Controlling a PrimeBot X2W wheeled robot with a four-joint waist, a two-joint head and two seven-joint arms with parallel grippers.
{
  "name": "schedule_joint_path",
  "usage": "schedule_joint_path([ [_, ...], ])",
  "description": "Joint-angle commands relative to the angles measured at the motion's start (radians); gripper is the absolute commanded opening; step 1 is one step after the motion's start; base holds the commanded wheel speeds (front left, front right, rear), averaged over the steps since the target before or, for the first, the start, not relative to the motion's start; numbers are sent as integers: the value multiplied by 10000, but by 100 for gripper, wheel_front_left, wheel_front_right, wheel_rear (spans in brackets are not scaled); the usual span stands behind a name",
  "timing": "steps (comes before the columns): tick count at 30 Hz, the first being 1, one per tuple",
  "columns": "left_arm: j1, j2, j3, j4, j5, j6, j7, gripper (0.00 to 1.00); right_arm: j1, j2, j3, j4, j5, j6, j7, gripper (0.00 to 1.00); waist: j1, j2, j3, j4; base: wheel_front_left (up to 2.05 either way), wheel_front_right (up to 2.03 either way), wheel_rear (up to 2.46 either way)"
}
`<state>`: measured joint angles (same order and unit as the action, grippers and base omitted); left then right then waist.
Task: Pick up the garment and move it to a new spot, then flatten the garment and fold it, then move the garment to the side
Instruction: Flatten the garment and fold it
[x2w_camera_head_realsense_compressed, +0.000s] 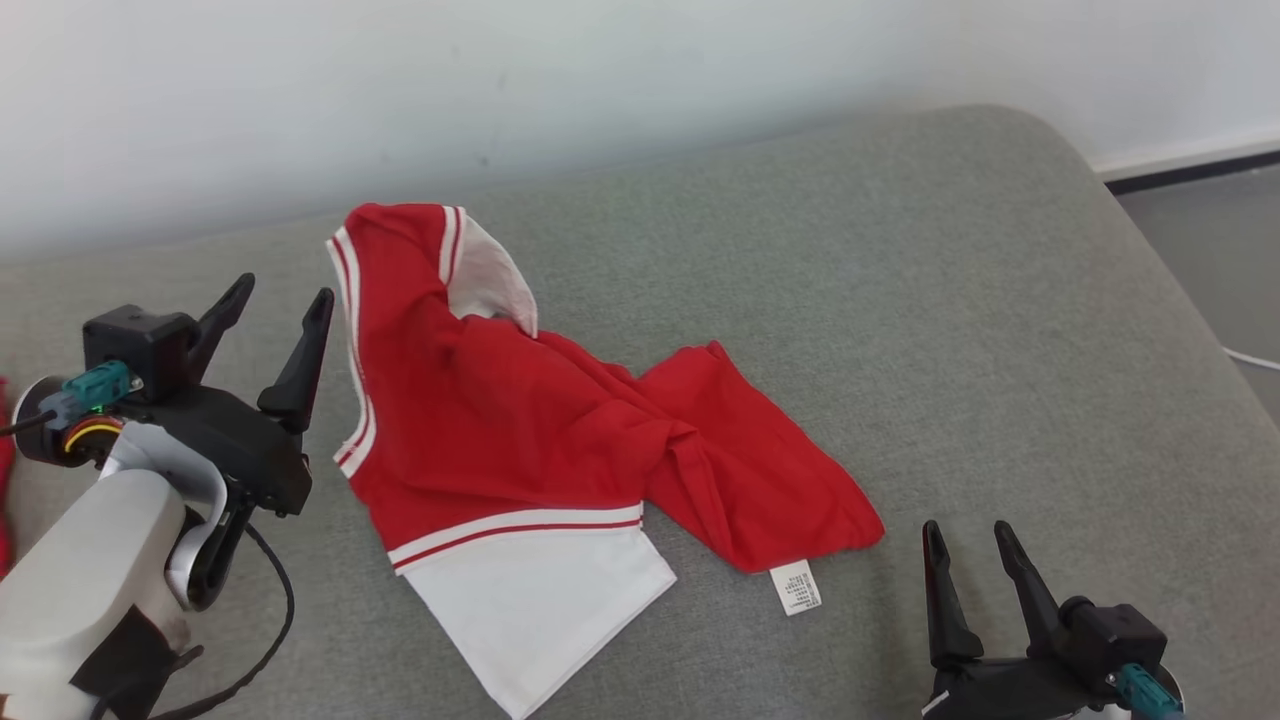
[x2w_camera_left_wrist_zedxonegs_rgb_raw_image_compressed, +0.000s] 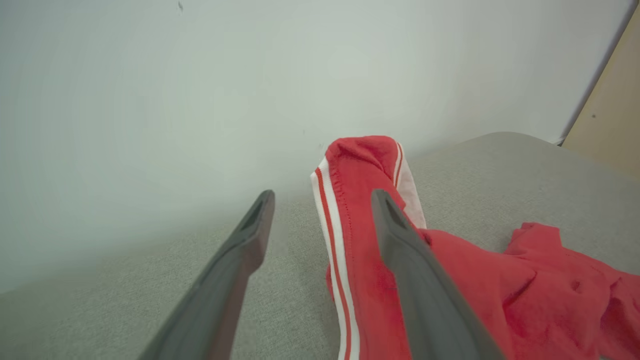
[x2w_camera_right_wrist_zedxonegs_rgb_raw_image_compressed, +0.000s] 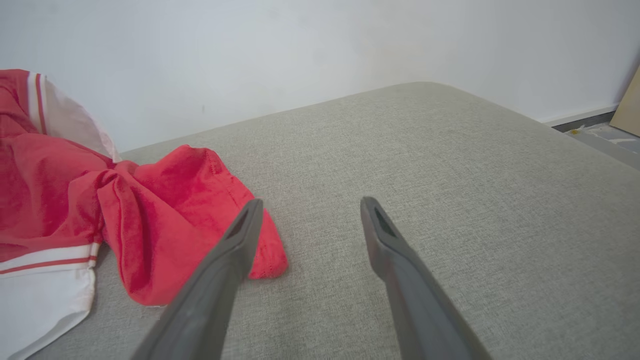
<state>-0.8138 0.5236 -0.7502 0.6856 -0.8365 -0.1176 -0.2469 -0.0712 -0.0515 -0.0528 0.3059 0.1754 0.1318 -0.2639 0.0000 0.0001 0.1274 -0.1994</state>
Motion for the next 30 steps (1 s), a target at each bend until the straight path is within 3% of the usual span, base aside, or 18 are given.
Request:
schedule_joint_path([
  [1,188,10,126,-83,-4,71,-111,100,134,24,-7,-4,-36,-24,-6,100,0,-1,-265,277,0,0,0],
  [5,558,21,647,-679,161,376,-190,100,272,24,-31,-115,-85,-23,-6,100,0,-1,-519,620,0,0,0],
  [9,1541,-111,1993,-2448,1028,1115,-184,100,407,22,-32,-265,-141,-24,-6,100,0,-1,-725,999,0,0,0],
  [15,3328,-383,3573,-4328,2404,1690,-188,100,539,18,-88,-416,-239,-24,-6,100,0,-1,-917,1259,0,0,0],
  [22,5017,-940,5101,-5565,3620,1744,-189,100,701,22,-123,-555,-371,-23,-6,100,0,-1,-1118,1468,0,0,0],
  [30,6760,-2166,6874,-6534,5024,1360,-189,100,803,18,-99,-759,-533,-24,-6,100,0,-1,-1257,1795,0,0,0],
])
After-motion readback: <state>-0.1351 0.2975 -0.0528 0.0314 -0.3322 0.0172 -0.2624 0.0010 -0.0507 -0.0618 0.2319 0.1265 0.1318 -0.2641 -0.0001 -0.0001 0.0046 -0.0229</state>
